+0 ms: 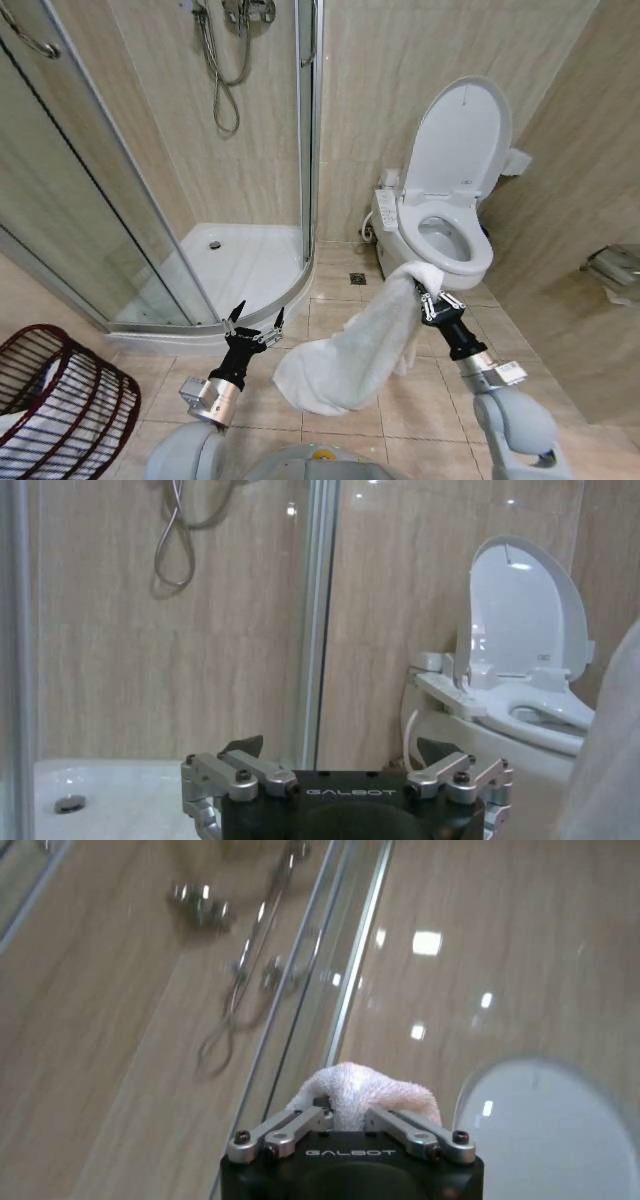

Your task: Discard the used towel into the hamper.

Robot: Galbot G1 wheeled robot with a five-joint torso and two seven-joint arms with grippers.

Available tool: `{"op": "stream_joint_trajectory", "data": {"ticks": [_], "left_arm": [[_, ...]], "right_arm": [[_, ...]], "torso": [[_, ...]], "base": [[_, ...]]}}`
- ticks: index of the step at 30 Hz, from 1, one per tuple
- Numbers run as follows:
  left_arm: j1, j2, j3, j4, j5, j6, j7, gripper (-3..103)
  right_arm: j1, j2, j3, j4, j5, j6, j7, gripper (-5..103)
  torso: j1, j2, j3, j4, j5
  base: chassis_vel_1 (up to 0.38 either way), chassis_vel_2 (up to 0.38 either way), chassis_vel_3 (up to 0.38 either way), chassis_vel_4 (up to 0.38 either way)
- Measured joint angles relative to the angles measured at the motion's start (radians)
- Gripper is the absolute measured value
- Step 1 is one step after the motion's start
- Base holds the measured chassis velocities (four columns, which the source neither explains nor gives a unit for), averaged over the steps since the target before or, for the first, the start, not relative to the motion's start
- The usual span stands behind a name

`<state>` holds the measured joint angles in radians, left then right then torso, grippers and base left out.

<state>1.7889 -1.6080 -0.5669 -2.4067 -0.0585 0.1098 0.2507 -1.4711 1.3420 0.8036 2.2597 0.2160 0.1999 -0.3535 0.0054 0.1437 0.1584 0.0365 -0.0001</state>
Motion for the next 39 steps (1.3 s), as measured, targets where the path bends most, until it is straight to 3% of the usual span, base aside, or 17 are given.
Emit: {"op": "stream_joint_trajectory", "data": {"ticks": [6, 12, 26, 39], "left_arm": [[0.0, 0.0, 0.0, 0.0, 0.0, 0.0, 0.0, 100], [0.0, 0.0, 0.0, 0.0, 0.0, 0.0, 0.0, 100], [0.0, 0.0, 0.0, 0.0, 0.0, 0.0, 0.0, 100], [0.0, 0.0, 0.0, 0.0, 0.0, 0.0, 0.0, 100]], "right_arm": [[0.03, -0.04, 0.035, 0.049, 0.03, 0.021, 0.086, 5], [0.058, -0.079, 0.091, 0.144, 0.13, 0.019, 0.185, 5], [0.053, -0.2, 0.243, 0.247, 0.321, 0.014, 0.311, 5], [0.042, -0.254, 0.414, 0.245, 0.434, 0.037, 0.376, 5]], "torso": [[0.0, 0.0, 0.0, -0.0002, 0.0003], [0.0, 0.0, 0.0, -0.0002, 0.0002], [0.0, 0.001, 0.0, -0.0002, 0.0001], [0.014, 0.053, 0.039, -0.0002, 0.0002]], "base": [[0.0, 0.0, 0.0, 0.0], [0.0, 0.0, 0.0, 0.0], [0.0, 0.0, 0.0, 0.0], [0.0, 0.0, 0.0, 0.0]]}}
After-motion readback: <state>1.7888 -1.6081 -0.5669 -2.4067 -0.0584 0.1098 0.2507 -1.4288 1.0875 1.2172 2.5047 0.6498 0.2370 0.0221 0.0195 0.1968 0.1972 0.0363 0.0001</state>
